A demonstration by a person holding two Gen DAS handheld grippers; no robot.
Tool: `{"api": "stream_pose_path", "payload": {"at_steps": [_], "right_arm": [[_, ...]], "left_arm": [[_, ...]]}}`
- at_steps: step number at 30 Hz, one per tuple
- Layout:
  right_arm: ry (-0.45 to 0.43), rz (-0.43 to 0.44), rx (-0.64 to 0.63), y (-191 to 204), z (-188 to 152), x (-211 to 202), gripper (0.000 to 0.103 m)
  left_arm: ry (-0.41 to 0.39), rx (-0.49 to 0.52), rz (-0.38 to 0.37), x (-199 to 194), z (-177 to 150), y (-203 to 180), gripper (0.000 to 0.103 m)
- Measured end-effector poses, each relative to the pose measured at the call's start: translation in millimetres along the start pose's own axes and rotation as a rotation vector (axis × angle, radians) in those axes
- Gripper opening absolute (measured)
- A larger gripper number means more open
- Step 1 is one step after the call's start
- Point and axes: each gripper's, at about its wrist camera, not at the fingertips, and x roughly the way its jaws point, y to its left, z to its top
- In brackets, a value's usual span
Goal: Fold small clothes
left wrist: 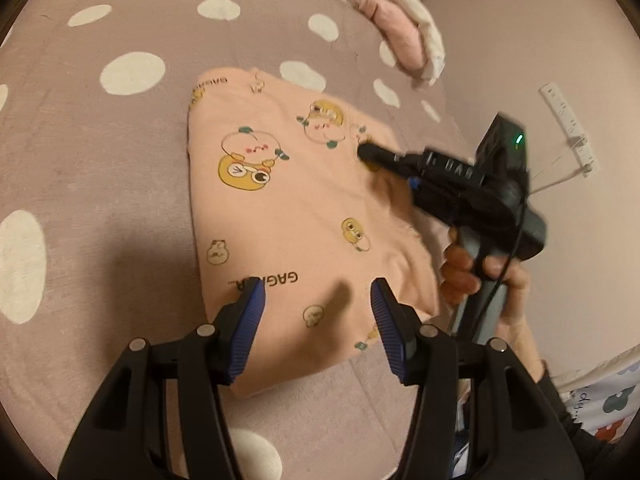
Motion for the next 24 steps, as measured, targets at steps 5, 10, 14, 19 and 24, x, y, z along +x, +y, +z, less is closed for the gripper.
{"api": "stream_pose_path", "payload": {"at_steps": [5,10,14,19,24], "right_arm": [[-0.091,-0.063,-0.143,24.8,7.7,-16.8,0.024],[-0.131,-0.188,-0.194,27.5,19.3,-20.6,0.024],[-0.196,-0.235,-0.189,22.3,17.5,-42.4,0.024],[-0.177,-0.170,-0.395,52.4,-20.9,-66.6,0.024],[-0.093,-0.129,-0.539,71.8,-69.7,-63.8,0.022]], "left_arm": [[0.015,0.020,0.033,12.0,-5.2,-0.5,0.055],[0.019,0.011,0.031,14.1,-3.9,2.7,0.055],[0.018,0.007,0.030,14.5,-3.1,3.2,0.055],[0.018,0.004,0.031,15.4,-4.8,2.4,0.055],[0.019,-0.007,0.023,16.5,-4.4,3.0,0.055]]}}
